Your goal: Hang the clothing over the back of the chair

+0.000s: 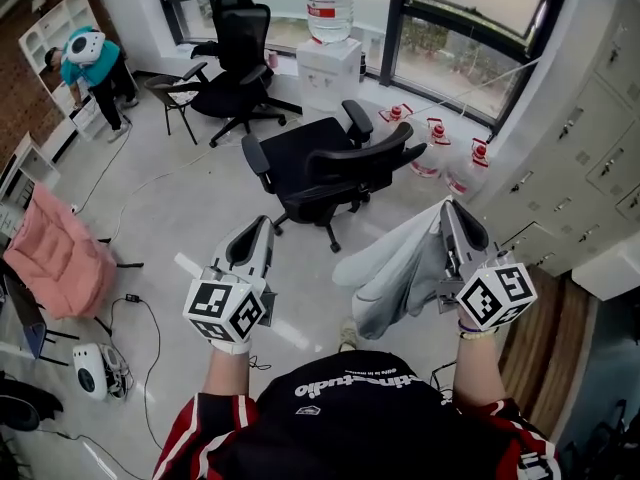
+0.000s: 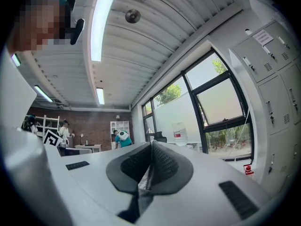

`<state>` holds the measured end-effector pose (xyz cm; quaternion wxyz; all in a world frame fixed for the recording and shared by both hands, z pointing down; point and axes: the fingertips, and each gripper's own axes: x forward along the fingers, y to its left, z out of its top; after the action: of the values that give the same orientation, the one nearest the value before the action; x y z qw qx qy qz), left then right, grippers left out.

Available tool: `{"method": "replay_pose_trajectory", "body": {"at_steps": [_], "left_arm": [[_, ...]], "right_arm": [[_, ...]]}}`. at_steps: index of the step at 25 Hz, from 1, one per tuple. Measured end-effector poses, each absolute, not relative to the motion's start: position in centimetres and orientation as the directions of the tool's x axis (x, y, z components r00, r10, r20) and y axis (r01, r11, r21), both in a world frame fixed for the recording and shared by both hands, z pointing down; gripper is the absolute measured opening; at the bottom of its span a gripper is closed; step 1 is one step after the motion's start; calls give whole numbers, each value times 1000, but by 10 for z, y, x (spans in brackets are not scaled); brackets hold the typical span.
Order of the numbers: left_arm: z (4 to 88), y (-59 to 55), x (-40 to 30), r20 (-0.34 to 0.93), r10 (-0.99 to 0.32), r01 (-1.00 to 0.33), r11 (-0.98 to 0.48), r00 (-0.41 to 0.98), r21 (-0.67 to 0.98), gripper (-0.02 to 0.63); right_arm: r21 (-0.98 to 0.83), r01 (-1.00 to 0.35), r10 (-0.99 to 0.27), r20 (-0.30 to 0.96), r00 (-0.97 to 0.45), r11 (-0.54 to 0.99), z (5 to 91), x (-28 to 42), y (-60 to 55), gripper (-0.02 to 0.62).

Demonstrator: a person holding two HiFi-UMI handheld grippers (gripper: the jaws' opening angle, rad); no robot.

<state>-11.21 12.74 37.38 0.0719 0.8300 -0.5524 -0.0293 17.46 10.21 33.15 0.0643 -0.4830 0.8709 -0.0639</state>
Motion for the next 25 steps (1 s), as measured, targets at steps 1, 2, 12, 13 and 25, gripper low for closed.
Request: {"method": "replay_pose_trajectory", "body": {"at_steps": [1,2,12,13,25], "left_arm": [[373,117,-111,30,-921,-913,-380,388,150,26],[372,107,-109,28,-921,-913,-380,388,147,26],[365,3,-97,31,-928,-922,-365,372,132,26],[364,-6,-95,31,-929,-923,-362,369,131,26],[358,-72,-82,46,-942,-938,-323,331,128,26]], "right_arm": [[-176,-830,-847,-51,-529,529,332,174,91,20],[-179,-827,-844,-53,-533,533,332,174,81,20],[-189,-792,-812,-65,-580,580,331,173,-25,20],[-189,-787,-808,-68,-586,587,330,174,-36,20],[-198,-740,-763,-87,-640,643,320,173,-118,20]]}}
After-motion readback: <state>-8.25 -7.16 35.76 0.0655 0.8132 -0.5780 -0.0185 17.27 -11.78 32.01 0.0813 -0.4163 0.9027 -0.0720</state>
